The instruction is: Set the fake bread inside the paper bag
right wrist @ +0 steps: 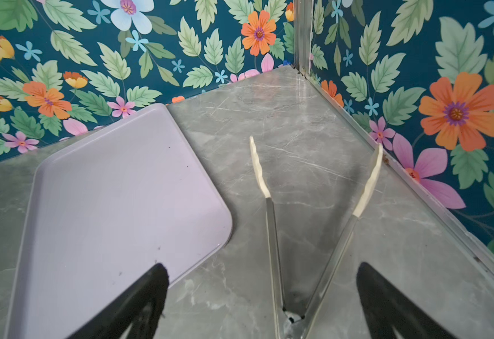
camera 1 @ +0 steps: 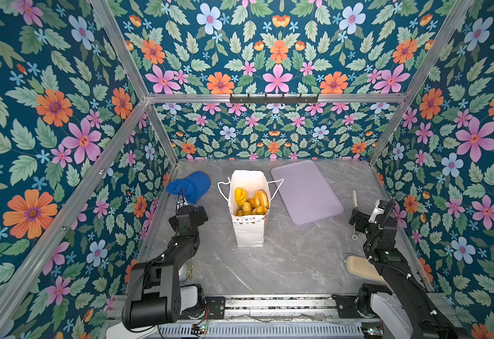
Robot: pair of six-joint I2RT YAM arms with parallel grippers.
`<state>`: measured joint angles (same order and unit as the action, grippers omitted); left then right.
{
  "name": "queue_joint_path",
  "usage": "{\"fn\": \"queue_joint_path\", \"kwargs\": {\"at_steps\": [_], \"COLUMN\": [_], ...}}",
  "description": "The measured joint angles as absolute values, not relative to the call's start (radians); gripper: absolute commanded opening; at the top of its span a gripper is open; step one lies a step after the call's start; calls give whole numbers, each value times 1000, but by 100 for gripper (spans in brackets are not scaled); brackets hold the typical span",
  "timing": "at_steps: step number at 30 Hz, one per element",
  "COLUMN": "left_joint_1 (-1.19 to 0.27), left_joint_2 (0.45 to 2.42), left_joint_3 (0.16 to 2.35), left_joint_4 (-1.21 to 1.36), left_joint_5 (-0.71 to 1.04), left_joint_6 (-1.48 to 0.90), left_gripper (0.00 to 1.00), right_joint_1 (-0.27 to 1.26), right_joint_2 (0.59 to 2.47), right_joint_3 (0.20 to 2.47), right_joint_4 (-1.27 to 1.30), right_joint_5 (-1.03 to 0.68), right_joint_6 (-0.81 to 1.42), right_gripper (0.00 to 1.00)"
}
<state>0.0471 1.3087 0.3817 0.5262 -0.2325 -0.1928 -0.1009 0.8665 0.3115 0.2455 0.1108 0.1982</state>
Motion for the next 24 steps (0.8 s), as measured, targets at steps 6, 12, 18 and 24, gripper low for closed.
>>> {"fn": "queue_joint_path", "kwargs": {"at_steps": [6,12,18,24], "left_joint_1": [-3,-67,-64,-42], "left_joint_2": [1420,1600,1621,1621], "left_joint_3": [293,175,254,268], "left_joint_4": [822,1235,1304,1284], "left_joint_5": [-253,-282,-281,-261], "left_joint_6": [-157,-57,-25,-28], "left_gripper": [100,100,100,100], "right_joint_1": [-97,-70,-9,-9], "right_joint_2": [1089,1354,1447,1446], "right_joint_3": [215,223,294,295], "right_joint_4": [509,818,888,887], "right_joint_5": [94,86,105,136], "right_joint_6": [177,151,103,102], "right_gripper": [99,99,99,99]}}
